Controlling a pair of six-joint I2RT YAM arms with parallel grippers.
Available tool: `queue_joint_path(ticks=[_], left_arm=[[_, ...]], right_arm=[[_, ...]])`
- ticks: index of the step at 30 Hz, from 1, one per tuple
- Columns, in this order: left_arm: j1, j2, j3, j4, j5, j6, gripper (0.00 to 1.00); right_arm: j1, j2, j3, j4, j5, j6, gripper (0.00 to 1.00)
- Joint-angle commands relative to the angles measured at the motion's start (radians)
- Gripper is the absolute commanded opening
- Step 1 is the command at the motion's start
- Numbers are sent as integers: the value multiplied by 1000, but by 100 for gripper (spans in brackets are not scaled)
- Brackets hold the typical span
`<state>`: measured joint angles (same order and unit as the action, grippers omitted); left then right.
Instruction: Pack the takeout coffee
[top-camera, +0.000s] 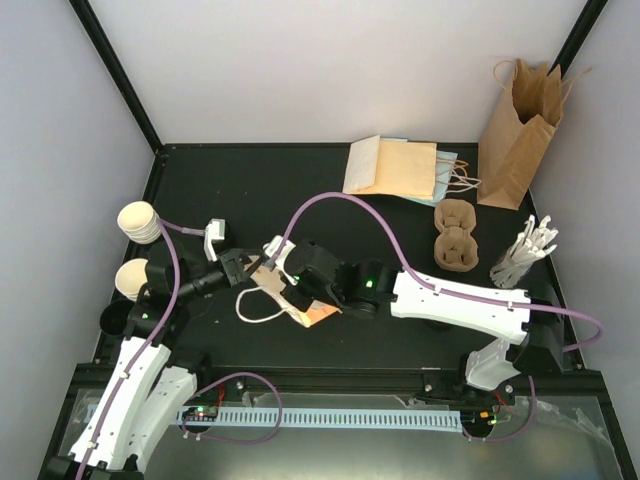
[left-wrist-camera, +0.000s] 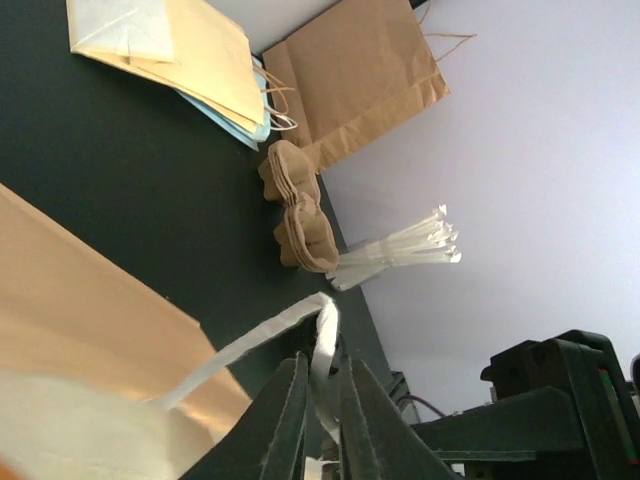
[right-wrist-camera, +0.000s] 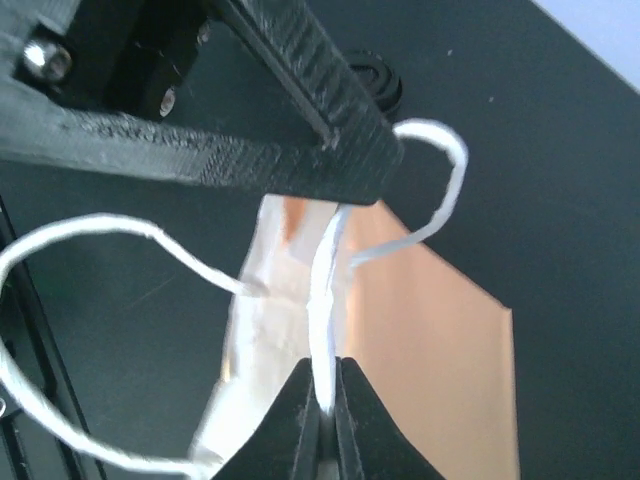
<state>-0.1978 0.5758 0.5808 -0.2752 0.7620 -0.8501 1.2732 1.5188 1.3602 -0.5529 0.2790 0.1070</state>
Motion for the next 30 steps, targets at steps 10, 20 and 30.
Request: queue_joint_path(ticks=[10, 20, 30], left_arm=[[-5, -52, 124, -161, -2, 88, 71], [-3, -180, 265, -590, -150, 196, 99], [-4, -306, 108, -552, -4, 36, 98]], right_arm=[[3, -124, -59, 95, 167, 89, 1], [3, -141, -86, 119, 221, 112, 1], [3, -133, -103, 141, 213, 124, 1]])
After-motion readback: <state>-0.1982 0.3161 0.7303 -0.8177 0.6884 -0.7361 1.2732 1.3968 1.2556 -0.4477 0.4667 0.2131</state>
